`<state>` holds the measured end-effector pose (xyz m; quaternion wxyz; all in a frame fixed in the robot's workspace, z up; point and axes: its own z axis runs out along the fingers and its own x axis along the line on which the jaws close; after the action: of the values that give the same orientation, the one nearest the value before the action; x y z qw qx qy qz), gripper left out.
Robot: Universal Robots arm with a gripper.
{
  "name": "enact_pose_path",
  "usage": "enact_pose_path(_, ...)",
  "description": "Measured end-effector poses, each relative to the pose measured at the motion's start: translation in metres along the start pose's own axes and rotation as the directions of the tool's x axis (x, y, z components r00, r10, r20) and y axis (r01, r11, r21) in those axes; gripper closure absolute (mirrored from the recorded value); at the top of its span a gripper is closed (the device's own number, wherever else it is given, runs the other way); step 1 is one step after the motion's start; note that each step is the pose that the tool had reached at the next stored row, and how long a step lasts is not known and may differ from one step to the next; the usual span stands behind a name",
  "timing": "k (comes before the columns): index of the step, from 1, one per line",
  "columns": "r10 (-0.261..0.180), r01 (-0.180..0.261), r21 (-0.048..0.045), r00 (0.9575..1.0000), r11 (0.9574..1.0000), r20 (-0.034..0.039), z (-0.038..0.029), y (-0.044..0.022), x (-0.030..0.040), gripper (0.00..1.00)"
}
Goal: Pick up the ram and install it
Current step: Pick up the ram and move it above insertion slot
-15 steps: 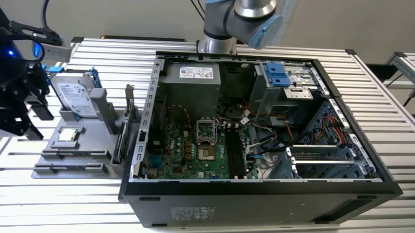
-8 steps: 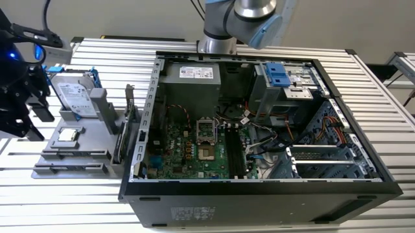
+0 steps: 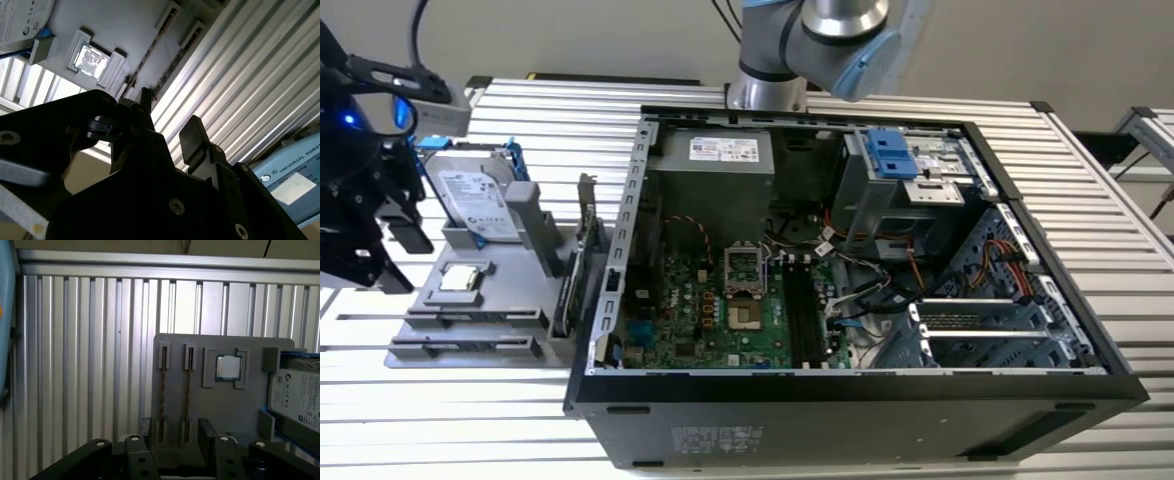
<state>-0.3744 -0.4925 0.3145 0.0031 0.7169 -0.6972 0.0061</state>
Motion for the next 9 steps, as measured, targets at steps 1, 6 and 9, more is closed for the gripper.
enact_pose_path(1,-0.001,0.001,0.0002,1.0,1.0,0.0002,0.0006,0.0,0.0,0.0)
enact_pose_path(6,-0.002,0.002,0.0001,1.0,1.0,0.0001,0.004,0.0,0.0001,0.0)
enact_pose_path(9,-0.003,0.003,0.0001,1.0,1.0,0.0,0.0065,0.0,0.0,0.0)
